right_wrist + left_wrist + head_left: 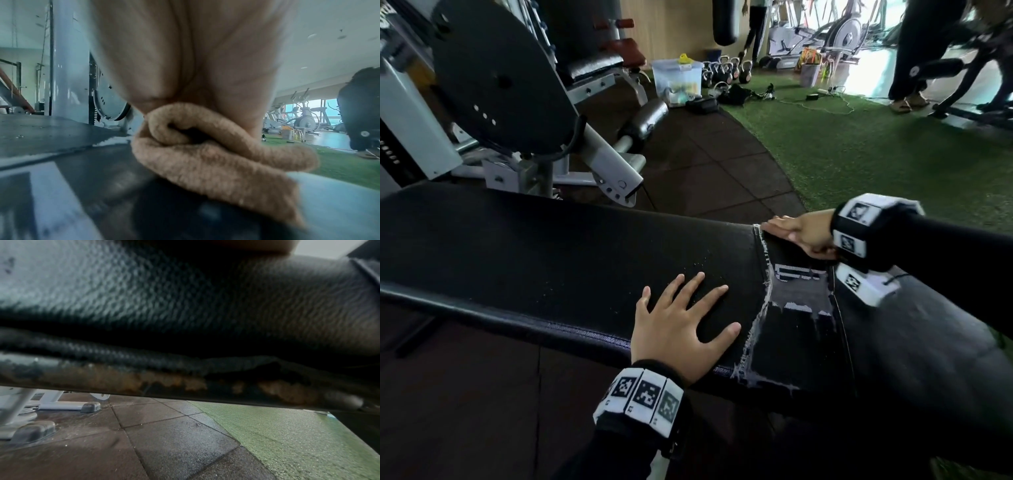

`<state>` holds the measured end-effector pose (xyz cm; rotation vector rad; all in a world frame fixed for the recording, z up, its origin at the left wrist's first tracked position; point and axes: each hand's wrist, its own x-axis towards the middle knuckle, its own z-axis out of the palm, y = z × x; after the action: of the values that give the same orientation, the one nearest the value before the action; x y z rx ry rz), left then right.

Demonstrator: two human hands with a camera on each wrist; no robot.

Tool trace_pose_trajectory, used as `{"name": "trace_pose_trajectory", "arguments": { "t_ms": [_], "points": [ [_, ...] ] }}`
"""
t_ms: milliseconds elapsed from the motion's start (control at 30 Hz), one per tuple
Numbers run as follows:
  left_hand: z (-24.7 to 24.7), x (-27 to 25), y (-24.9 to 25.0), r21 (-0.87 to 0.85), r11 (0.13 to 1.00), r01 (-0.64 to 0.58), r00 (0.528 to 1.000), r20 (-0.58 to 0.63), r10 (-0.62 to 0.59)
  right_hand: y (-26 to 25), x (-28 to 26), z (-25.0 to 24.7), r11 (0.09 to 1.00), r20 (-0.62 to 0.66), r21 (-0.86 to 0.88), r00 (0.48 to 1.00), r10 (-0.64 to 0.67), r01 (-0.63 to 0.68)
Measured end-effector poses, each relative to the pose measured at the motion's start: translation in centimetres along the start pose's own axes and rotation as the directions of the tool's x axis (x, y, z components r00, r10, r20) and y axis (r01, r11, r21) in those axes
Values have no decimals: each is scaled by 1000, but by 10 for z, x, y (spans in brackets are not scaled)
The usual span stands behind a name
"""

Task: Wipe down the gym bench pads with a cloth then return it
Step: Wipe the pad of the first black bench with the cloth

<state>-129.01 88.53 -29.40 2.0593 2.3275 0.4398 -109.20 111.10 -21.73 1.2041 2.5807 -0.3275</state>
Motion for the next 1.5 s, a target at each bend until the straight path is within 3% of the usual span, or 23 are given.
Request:
{"name": "trace_pose_trajectory", "arguments": {
  "t_ms": [100,200,333,433,533,667,800,967,1100,1200,1500],
  "points": [
    [0,-1,-1,12,1000,-4,1000,3,4,-34,16,1,1000,15,2,1000,-10,10],
    [0,-2,-1,10,1000,-6,1000,-5,6,-59,4,2,994,59,-36,993,-101,103],
    [0,-1,0,22,1000,0,1000,-12,0,-60,-45,3,976,177,159,968,-179,152],
    [0,-1,0,27,1000,-2,1000,-5,2,-33,-74,7,973,193,203,970,-151,111],
    [1,0,-1,27,1000,1,1000,0,-1,-7,-81,7,964,238,259,971,-8,-55],
    [1,0,0,14,1000,11,1000,-1,-11,10,-58,4,989,121,91,987,103,-114],
    [0,0,0,8,1000,10,1000,7,-10,0,-20,10,999,39,-45,999,31,-29],
    [-1,1,-1,15,1000,11,1000,26,-12,-25,-6,19,996,-26,-58,998,-66,64],
    [-3,0,0,32,999,0,999,44,-2,-34,-34,25,992,54,-34,991,-121,123],
    [-4,-1,-1,55,998,-14,998,65,10,-45,-70,34,996,38,25,995,-87,87],
    [-8,5,-7,-10,998,-61,981,183,62,-49,-160,55,996,179,85,982,-56,41]
  ]
}}
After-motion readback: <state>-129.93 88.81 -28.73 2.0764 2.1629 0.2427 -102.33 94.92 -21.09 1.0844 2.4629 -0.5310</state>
